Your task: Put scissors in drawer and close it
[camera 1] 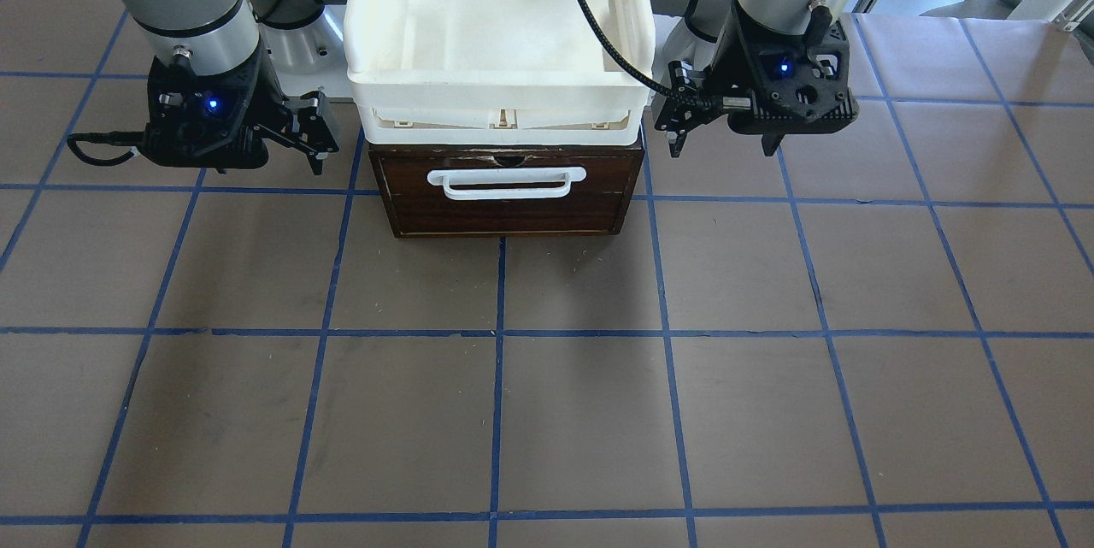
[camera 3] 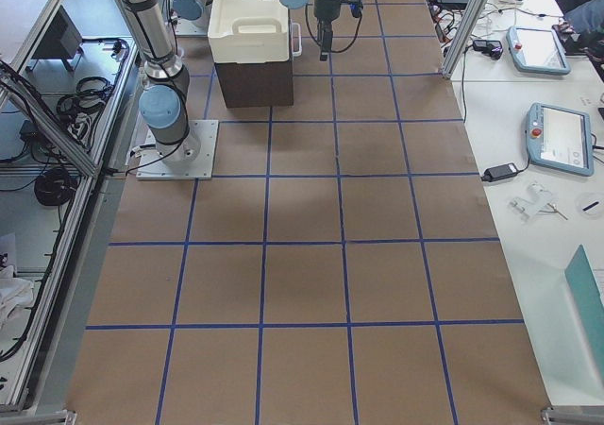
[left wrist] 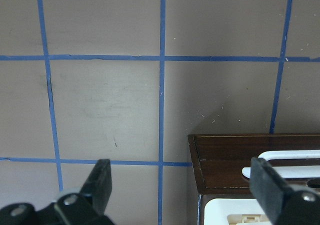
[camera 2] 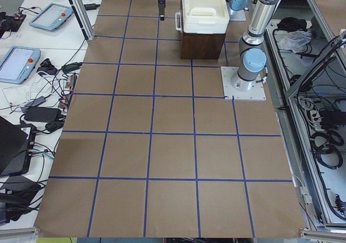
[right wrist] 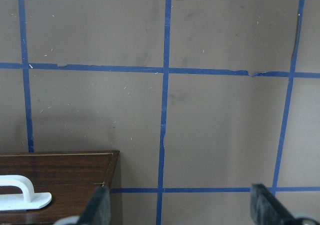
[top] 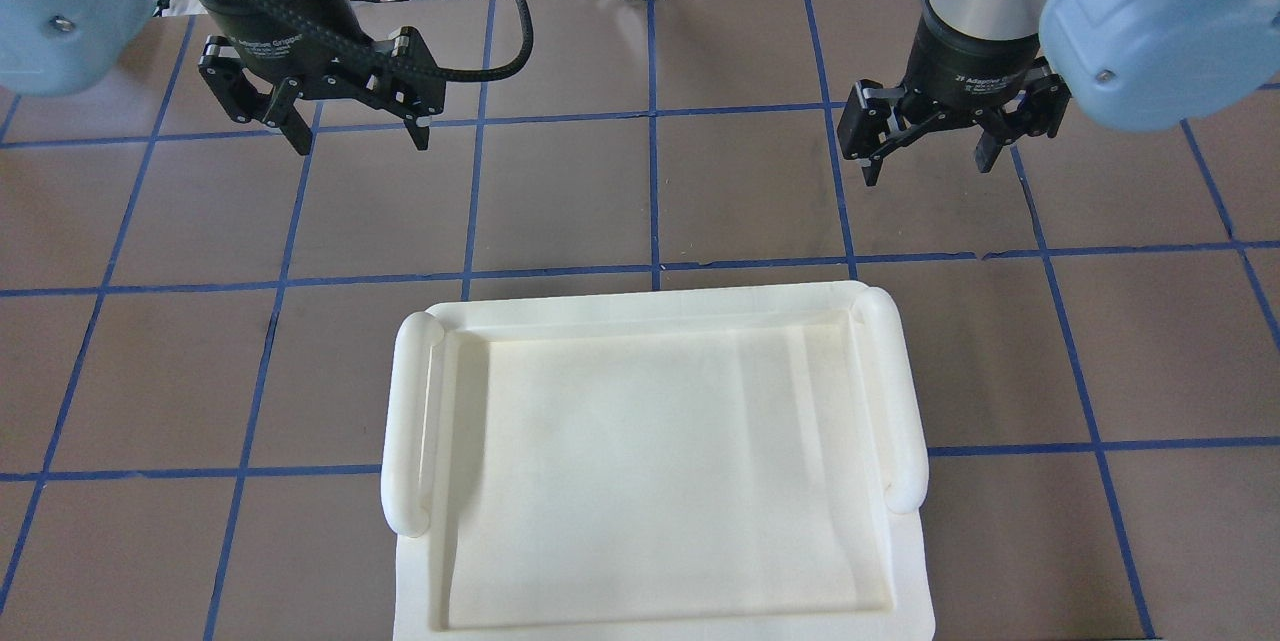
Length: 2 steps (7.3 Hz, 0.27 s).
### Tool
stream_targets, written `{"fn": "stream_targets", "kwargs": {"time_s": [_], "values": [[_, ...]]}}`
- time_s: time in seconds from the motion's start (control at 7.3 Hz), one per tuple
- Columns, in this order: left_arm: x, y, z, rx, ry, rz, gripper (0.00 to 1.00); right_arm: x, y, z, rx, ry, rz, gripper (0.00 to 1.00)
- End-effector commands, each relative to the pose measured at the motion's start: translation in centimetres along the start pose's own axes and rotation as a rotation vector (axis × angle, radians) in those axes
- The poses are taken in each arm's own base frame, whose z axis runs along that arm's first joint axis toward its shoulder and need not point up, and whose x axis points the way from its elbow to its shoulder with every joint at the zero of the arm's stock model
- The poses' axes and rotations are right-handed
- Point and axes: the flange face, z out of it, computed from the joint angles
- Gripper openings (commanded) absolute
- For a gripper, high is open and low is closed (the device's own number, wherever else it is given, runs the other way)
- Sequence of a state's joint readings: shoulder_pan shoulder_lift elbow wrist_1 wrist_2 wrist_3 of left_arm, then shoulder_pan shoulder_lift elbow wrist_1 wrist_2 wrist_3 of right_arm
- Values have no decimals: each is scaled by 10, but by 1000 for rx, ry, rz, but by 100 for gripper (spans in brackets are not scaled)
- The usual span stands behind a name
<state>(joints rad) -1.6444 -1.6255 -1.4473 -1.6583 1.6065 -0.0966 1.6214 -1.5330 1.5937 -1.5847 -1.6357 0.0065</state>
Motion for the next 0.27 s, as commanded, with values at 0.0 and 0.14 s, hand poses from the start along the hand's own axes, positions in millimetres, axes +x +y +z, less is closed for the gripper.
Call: {"fn": "stream_targets", "kwargs": {"time_s": [0.0, 0.14], "values": [[0, 1, -1, 2, 1, 0, 100, 0, 0, 0, -2, 3, 0, 100], [0, 0, 0, 0, 0, 0, 100, 0, 0, 0, -1, 3, -2, 100]]}}
